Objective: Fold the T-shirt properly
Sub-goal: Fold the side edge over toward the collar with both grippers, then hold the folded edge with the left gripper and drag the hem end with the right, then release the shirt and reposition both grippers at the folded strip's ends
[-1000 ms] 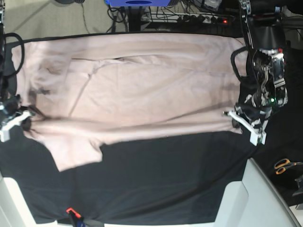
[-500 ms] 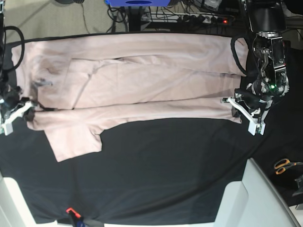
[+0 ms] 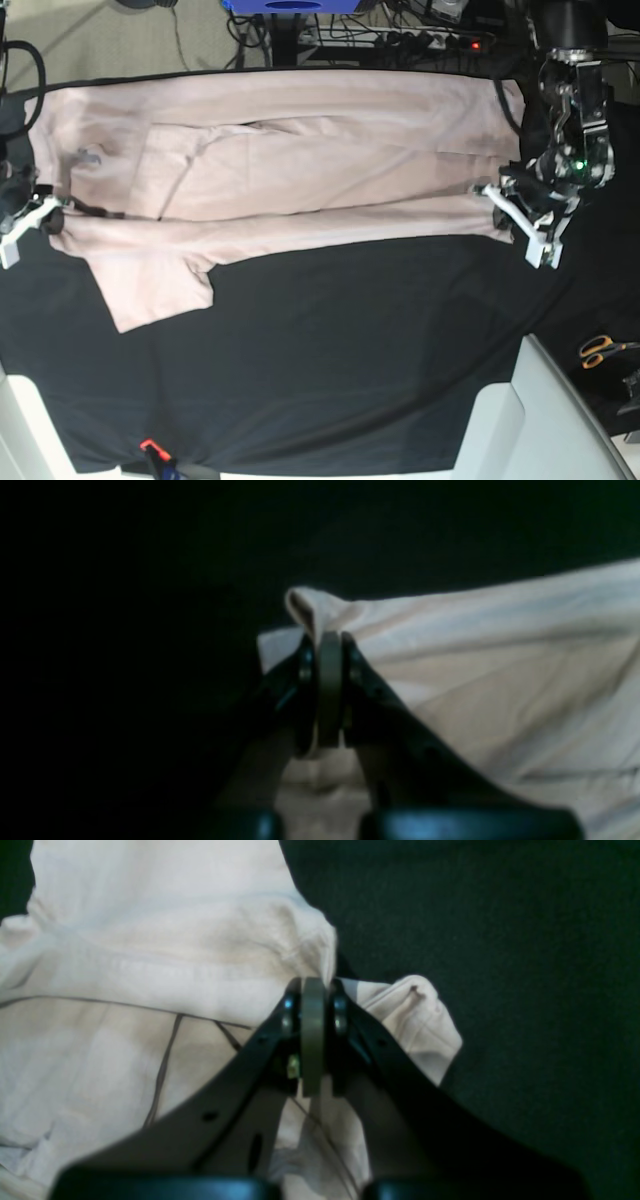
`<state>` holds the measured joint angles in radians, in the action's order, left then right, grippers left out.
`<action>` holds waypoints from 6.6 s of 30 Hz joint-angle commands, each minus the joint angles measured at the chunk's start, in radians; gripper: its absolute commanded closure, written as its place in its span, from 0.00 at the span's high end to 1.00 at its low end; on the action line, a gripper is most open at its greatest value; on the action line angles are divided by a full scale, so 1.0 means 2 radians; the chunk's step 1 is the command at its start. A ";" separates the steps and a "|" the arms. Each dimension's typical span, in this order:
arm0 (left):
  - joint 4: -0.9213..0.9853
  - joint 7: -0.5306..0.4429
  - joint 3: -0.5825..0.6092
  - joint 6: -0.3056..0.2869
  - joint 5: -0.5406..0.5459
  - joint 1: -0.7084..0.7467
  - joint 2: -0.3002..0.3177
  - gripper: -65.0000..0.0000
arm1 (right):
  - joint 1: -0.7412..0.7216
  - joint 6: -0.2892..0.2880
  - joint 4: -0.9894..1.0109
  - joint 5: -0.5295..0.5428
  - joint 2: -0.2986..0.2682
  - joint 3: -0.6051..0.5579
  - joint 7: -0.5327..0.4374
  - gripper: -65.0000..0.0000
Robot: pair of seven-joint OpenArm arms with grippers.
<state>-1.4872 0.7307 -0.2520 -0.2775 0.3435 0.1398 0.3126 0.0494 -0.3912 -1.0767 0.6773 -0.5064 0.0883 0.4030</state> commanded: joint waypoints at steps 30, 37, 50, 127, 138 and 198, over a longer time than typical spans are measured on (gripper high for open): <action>-0.007 0.012 -0.039 0.001 -0.003 0.032 -0.020 0.00 | 0.058 -0.001 -0.036 0.011 -0.004 0.030 0.024 0.19; 0.015 -0.006 -0.039 0.002 -0.003 0.033 -0.021 0.00 | 0.117 -0.001 -0.221 0.005 0.040 0.143 0.038 0.64; 0.016 -0.011 -0.039 0.002 -0.003 0.033 -0.029 0.00 | -0.188 -0.007 0.091 -0.167 0.065 -0.045 -0.002 0.65; -0.064 -0.008 -0.005 0.002 -0.092 0.063 -0.029 0.00 | 0.188 -0.065 -0.456 -0.265 0.227 0.149 0.316 0.00; -0.066 -0.008 -0.009 0.002 -0.092 0.075 -0.029 0.00 | 0.158 -0.062 -0.446 -0.266 0.231 0.112 0.316 0.00; -0.089 0.114 -0.257 -0.058 0.345 0.115 0.013 0.81 | 0.129 -0.093 -0.408 -0.263 0.241 0.087 0.242 0.74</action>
<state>-1.6444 0.9623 -0.7708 -0.3847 1.0107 0.3779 0.3325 0.3107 -0.5770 -1.8725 0.1452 -0.0181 0.2577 0.9016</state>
